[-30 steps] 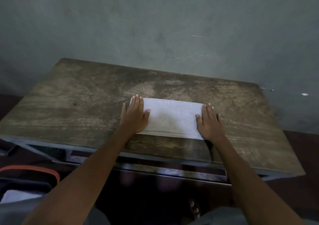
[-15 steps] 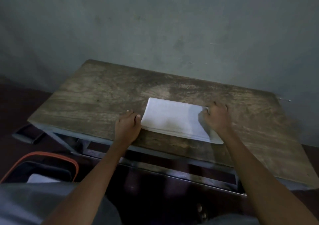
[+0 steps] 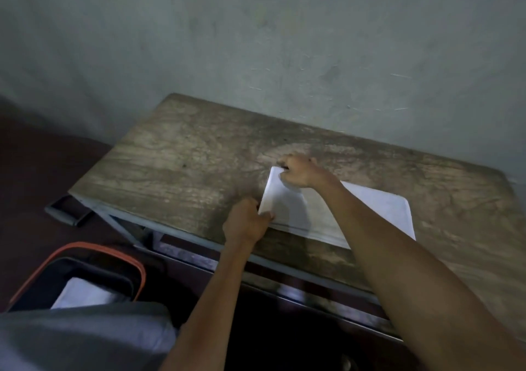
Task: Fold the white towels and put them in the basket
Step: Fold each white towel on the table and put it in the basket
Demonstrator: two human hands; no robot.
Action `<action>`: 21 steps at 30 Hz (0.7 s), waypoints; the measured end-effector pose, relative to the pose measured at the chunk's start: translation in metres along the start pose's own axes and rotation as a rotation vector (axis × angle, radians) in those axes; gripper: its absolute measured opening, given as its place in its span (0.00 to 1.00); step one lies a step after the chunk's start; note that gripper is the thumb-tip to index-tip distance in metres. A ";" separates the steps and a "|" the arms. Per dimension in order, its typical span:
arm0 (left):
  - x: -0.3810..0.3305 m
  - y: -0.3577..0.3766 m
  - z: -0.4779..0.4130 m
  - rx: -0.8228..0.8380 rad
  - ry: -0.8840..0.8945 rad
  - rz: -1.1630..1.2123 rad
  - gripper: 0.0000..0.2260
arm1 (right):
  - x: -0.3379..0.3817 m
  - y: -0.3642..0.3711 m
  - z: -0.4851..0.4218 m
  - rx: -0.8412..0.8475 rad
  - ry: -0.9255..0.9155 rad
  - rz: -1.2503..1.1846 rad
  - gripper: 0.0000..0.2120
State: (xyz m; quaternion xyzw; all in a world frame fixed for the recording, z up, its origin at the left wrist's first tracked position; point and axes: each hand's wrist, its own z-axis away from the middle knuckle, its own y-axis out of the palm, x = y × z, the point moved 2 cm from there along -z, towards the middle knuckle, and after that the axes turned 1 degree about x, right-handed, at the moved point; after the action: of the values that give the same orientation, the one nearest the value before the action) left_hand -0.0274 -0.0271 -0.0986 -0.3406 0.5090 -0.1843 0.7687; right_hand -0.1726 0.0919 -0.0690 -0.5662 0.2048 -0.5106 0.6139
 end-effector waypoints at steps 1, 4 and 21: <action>0.000 -0.001 -0.003 0.025 -0.002 0.010 0.14 | 0.002 0.001 -0.003 0.004 0.008 0.022 0.17; -0.001 -0.004 -0.007 0.085 0.005 -0.020 0.13 | 0.007 0.003 -0.005 -0.011 0.006 -0.004 0.15; -0.051 -0.040 0.051 -0.278 0.283 0.535 0.07 | 0.010 -0.076 0.069 -0.276 -0.055 -0.701 0.08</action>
State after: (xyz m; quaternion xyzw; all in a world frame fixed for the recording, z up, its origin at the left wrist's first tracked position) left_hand 0.0001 -0.0059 -0.0238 -0.2674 0.7025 0.0500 0.6576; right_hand -0.1409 0.1290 0.0222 -0.6930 0.0489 -0.6418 0.3249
